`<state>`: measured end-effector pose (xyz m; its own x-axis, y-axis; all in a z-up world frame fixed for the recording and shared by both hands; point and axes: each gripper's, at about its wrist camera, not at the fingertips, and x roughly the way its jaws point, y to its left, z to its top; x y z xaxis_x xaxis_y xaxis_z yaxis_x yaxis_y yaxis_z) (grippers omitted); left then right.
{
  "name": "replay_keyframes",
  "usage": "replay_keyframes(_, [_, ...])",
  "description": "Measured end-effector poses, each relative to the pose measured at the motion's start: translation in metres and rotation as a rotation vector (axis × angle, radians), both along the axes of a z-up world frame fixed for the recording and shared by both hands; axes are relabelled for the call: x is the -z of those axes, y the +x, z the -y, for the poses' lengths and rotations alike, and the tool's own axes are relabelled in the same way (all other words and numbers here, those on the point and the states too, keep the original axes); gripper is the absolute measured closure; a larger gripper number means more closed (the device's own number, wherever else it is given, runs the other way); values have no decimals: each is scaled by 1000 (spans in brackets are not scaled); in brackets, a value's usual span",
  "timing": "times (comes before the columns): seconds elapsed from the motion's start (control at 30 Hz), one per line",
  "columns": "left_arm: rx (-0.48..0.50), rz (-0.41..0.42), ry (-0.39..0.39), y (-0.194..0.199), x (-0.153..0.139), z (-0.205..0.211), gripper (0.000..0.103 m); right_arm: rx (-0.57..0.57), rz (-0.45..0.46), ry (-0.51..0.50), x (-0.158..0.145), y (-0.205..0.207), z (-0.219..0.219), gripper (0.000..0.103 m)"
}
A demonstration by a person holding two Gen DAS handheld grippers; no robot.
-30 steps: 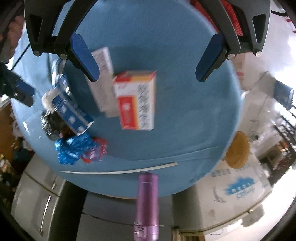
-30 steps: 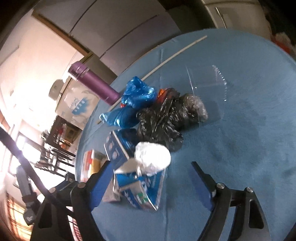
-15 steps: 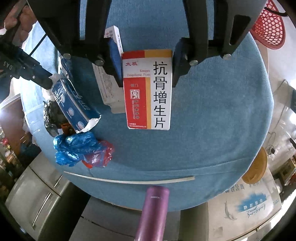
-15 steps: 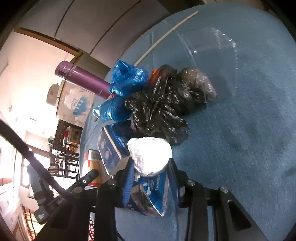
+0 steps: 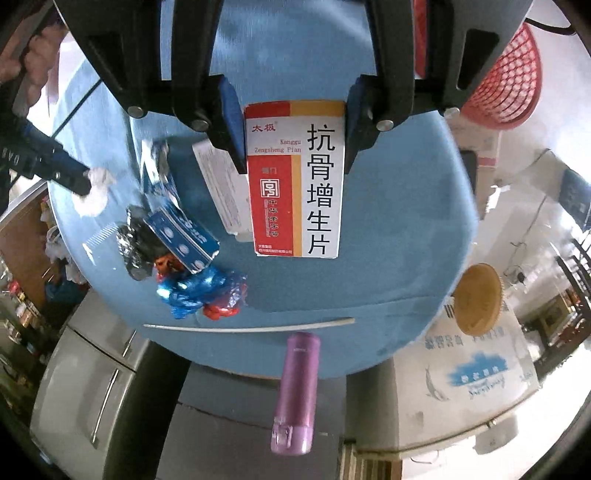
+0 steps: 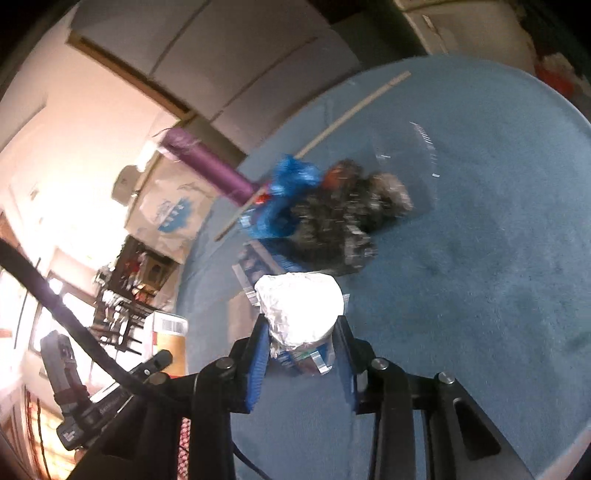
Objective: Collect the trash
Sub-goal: 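Carry both held items to the red wastebasket and release them, then return both tools to the table above the remaining trash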
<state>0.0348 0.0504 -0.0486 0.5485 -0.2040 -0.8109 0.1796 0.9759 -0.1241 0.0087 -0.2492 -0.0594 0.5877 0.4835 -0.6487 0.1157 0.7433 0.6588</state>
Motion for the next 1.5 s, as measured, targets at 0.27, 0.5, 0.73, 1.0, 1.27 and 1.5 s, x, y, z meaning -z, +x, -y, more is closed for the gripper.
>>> replay_keyframes(0.27, [-126, 38, 74, -77, -18, -63, 55, -232, 41, 35, -23, -6, -80, 67])
replay_keyframes(0.5, [-317, -47, 161, -120, 8, -147, 54, -513, 11, 29, -13, -3, -201, 67])
replay_keyframes(0.73, [-467, -162, 132, -130, 54, -217, 52, -704, -38, -7, 3, 1, -306, 66])
replay_keyframes(1.0, [-479, -183, 136, -130, 69, -230, 39, -781, -116, -21, 26, 5, -366, 37])
replay_keyframes(1.27, [-451, -106, 214, -122, 52, -215, 38, -703, -26, -13, 12, 0, -342, 37])
replay_keyframes(1.5, [-320, -25, 274, -103, 27, -162, 38, -554, 73, -25, -20, -1, -267, 37])
